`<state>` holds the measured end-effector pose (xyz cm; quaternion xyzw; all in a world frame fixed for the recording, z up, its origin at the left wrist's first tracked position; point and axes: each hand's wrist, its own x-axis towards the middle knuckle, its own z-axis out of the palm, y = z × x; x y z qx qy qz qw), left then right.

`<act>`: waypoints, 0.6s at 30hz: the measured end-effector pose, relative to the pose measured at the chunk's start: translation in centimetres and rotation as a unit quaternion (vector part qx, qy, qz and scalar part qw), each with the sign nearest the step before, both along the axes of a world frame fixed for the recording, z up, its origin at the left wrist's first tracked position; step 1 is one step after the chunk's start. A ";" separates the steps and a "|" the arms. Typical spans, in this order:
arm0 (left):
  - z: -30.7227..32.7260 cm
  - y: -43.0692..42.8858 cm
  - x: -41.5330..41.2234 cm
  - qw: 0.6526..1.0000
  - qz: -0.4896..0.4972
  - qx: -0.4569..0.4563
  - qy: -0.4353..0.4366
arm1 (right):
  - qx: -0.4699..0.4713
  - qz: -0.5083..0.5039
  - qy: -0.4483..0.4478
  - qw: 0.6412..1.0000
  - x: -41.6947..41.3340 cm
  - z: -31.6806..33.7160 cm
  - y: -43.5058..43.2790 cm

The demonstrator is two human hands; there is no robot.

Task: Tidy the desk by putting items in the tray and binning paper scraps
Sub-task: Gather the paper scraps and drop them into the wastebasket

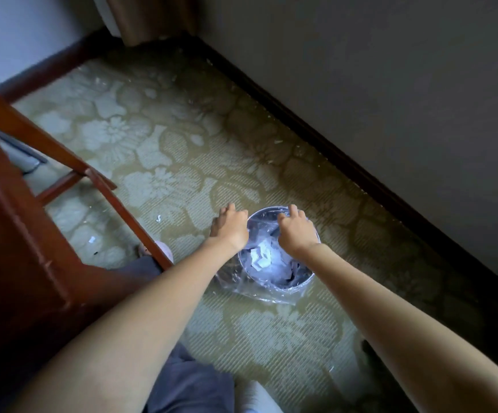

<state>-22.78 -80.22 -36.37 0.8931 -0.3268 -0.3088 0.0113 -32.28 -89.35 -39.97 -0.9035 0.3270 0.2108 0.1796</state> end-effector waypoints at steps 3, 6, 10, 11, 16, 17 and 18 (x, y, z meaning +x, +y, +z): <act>5.5 0.6 1.1 0.996 -0.010 -0.043 -0.082 | -0.082 0.036 -0.048 0.995 1.5 5.8 0.6; 11.7 2.4 2.2 0.984 0.001 -0.098 -0.148 | -0.152 0.068 -0.124 0.978 2.9 12.7 2.2; 19.0 5.9 3.4 0.963 0.025 -0.154 -0.219 | -0.204 0.102 -0.203 0.952 4.6 20.8 5.2; 20.9 7.2 3.7 0.956 0.032 -0.171 -0.238 | -0.214 0.110 -0.226 0.944 5.0 22.7 6.4; 27.9 16.5 5.4 0.914 0.093 -0.226 -0.323 | -0.215 0.155 -0.358 0.895 7.7 29.3 14.7; 28.7 18.8 5.8 0.906 0.113 -0.230 -0.338 | -0.202 0.168 -0.377 0.888 8.4 29.9 16.7; 29.2 21.2 6.0 0.898 0.134 -0.228 -0.352 | -0.188 0.185 -0.393 0.881 9.0 30.5 18.7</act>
